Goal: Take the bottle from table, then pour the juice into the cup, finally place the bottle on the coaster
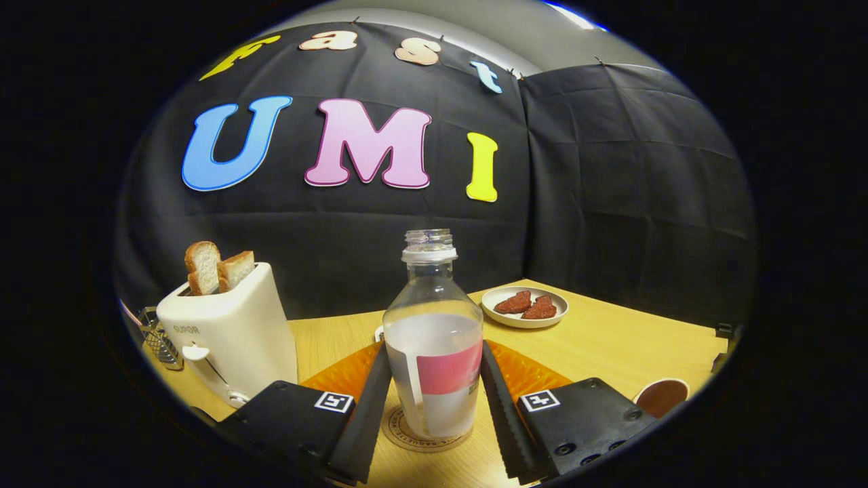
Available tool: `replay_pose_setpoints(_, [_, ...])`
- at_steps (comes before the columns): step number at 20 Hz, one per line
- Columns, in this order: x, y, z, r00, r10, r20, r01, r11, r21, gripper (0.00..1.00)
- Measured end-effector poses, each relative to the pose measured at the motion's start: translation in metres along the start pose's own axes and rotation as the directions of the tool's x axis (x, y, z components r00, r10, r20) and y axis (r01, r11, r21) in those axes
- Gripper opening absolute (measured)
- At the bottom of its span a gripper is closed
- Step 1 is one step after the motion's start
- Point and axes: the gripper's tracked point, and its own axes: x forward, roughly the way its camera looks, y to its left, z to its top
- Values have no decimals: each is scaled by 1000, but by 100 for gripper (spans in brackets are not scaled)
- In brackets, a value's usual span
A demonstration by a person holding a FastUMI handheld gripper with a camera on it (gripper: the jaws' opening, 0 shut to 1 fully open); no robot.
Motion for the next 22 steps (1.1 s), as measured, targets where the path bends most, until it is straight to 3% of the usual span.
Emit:
replay_pose_setpoints(14, [4,14,-12,1000,23,7,-23,1000,-6,76])
replay_pose_setpoints(17, [0,17,-3,999,38,34,-37,999,-16,80])
replay_pose_setpoints(19, [-2,9,3,998,22,51,-21,999,-32,93])
replay_pose_setpoints(22, [-11,6,5,999,25,42,-24,999,-27,95])
